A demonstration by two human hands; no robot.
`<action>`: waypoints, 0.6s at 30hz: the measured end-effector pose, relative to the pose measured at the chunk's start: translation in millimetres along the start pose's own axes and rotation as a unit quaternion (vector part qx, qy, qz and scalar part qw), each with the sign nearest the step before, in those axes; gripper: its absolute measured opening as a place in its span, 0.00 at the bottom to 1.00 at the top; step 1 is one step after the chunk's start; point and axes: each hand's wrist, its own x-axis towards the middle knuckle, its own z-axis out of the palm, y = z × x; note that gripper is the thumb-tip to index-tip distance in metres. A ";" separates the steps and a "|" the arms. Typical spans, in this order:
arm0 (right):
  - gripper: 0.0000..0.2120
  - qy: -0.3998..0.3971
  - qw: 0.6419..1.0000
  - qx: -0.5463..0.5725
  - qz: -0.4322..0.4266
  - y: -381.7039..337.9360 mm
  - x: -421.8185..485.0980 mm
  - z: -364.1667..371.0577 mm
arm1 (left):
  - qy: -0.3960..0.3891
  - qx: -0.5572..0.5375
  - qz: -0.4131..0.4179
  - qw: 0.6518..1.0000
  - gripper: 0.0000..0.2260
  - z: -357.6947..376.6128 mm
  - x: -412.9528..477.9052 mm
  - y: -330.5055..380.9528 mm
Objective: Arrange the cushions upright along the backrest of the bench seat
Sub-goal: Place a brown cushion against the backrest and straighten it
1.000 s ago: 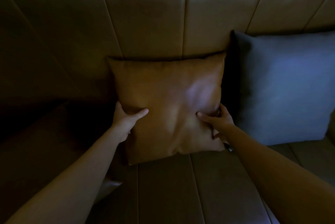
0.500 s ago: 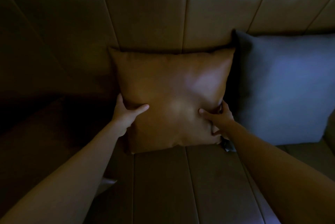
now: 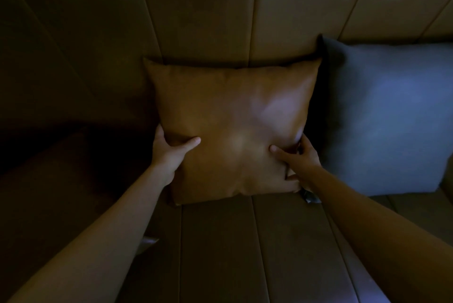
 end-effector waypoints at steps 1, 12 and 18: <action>0.46 0.002 1.000 -0.002 -0.006 1.8 0.5 0.4 | 0.004 -0.003 -0.004 1.000 0.49 0.0 -0.7 -1.0; 0.48 0.001 0.998 -0.057 0.010 -12.9 4.4 1.9 | -0.025 0.003 -0.059 0.998 0.52 -3.3 -9.9 14.7; 0.49 0.041 0.996 -0.076 -0.023 -36.3 -20.6 15.0 | -0.003 -0.001 -0.044 0.999 0.49 -19.2 -30.8 30.5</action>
